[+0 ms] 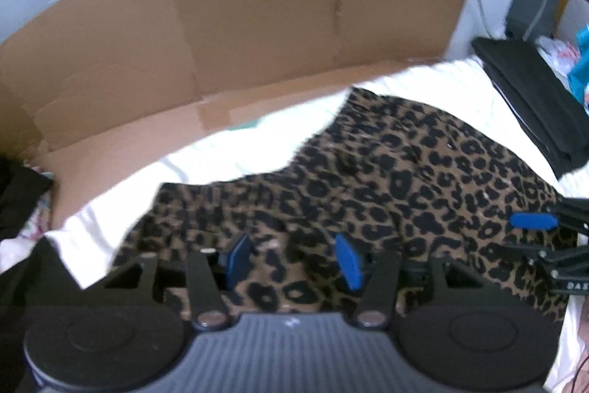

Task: Fold clothes

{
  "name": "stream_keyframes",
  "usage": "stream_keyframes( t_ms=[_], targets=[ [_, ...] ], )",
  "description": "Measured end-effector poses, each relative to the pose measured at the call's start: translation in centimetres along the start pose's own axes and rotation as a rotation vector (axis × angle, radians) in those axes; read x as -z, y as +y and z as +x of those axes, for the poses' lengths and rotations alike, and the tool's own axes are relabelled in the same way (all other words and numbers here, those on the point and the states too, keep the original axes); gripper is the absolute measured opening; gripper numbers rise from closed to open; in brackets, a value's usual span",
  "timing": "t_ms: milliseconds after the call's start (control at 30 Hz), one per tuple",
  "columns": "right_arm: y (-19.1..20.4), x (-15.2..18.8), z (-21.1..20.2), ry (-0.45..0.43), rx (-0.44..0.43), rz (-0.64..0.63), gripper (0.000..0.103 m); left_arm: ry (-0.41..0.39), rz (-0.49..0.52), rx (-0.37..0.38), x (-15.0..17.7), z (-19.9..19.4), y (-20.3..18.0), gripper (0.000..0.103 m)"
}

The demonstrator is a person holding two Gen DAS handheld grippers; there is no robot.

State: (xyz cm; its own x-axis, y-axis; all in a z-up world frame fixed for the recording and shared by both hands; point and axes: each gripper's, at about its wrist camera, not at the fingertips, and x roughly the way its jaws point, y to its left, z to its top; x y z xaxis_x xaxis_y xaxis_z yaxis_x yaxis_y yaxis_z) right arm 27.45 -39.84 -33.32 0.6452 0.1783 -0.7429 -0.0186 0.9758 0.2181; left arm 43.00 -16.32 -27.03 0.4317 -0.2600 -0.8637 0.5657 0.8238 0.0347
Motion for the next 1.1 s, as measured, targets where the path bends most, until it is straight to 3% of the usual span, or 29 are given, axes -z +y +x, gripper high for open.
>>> stream_keyframes(
  t_ms=[133, 233, 333, 633, 767, 900, 1100],
  targets=[
    [-0.6, 0.7, 0.7, 0.034, 0.005, -0.002, 0.057, 0.021, 0.015, 0.028, -0.2, 1.1, -1.9, 0.057],
    [-1.1, 0.9, 1.0, 0.048, 0.006, -0.002, 0.057, -0.004, 0.004, 0.046, 0.2, 1.3, -2.5, 0.067],
    [-1.4, 0.9, 1.0, 0.053, 0.003, 0.002, 0.057, -0.015, -0.02, 0.051, 0.3, 1.8, -2.5, 0.067],
    [-2.1, 0.5, 0.9, -0.019, -0.017, 0.051, 0.058, -0.043, -0.103, 0.076, -0.3, 3.5, -2.0, 0.067],
    [-2.0, 0.5, 1.1, -0.018, -0.013, 0.045, 0.058, -0.004, -0.072, 0.092, -0.5, 5.4, -3.2, 0.07],
    [-2.3, 0.5, 1.2, -0.018, -0.021, 0.066, 0.058, 0.047, -0.024, -0.006, -0.1, 7.8, -3.9, 0.065],
    [-2.8, 0.7, 1.2, -0.011, -0.034, 0.075, 0.058, 0.033, -0.073, -0.023, -0.2, 7.6, -2.7, 0.055]
  ],
)
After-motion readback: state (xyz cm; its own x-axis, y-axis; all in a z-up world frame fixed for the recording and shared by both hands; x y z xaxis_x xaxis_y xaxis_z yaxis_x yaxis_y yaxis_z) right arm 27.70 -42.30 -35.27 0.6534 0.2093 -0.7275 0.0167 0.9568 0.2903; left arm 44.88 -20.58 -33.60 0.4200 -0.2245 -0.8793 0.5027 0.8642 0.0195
